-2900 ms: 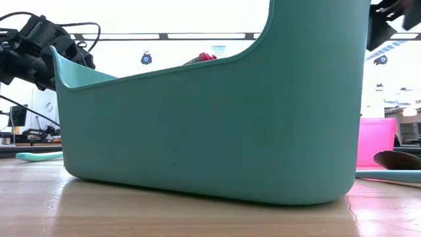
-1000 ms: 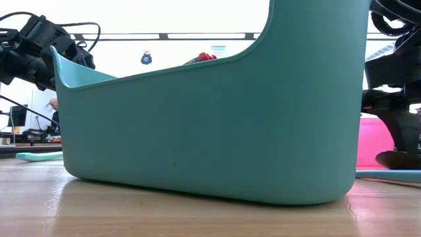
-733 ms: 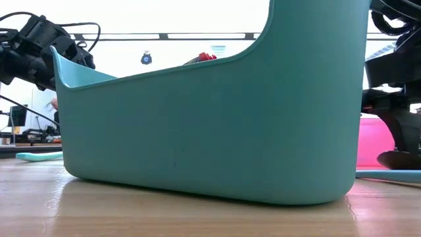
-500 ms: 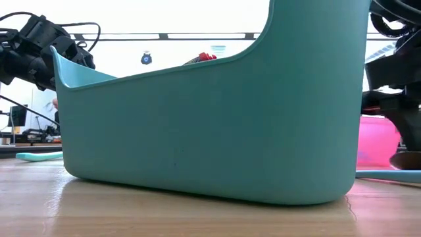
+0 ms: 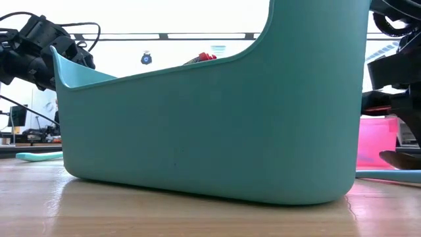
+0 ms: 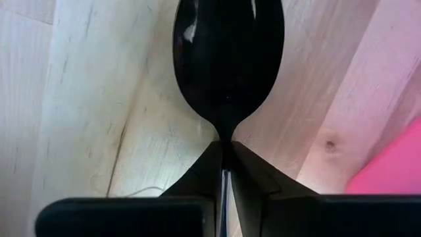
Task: Pick & Place Food Item
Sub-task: Put the black spoon into the pink bin
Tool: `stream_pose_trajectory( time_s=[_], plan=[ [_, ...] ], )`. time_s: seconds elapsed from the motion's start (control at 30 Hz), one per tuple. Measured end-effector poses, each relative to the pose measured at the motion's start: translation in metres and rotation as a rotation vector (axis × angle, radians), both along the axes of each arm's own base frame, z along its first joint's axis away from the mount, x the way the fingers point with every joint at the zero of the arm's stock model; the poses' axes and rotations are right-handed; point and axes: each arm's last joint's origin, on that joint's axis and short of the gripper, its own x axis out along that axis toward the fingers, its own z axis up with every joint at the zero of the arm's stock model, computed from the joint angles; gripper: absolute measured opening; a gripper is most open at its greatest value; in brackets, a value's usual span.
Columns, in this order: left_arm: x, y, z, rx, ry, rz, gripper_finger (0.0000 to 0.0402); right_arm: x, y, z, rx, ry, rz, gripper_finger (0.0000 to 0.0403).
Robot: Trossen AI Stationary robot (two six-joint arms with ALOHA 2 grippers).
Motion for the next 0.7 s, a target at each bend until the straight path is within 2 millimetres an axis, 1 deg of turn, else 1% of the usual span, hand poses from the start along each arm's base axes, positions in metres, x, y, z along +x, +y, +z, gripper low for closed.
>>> stream_pose_trajectory(
  time_s=[0.27,0.4,0.6,0.7],
  plan=[
    [0.0,0.0,0.0,0.0,0.0,0.0,0.0315,0.0,0.0,0.0,0.0,0.0,-0.031,0.0021],
    [0.0,0.0,0.0,0.0,0.0,0.0,0.0315,-0.002,-0.001,0.004,0.0,-0.011,-0.038,0.0021],
    [0.0,0.0,0.0,0.0,0.0,0.0,0.0315,-0.008,-0.005,0.027,0.043,-0.068,-0.075,0.0021],
    [0.0,0.0,0.0,0.0,0.001,0.0,0.0315,-0.013,-0.008,0.043,0.083,-0.125,-0.086,0.0021]
  ],
)
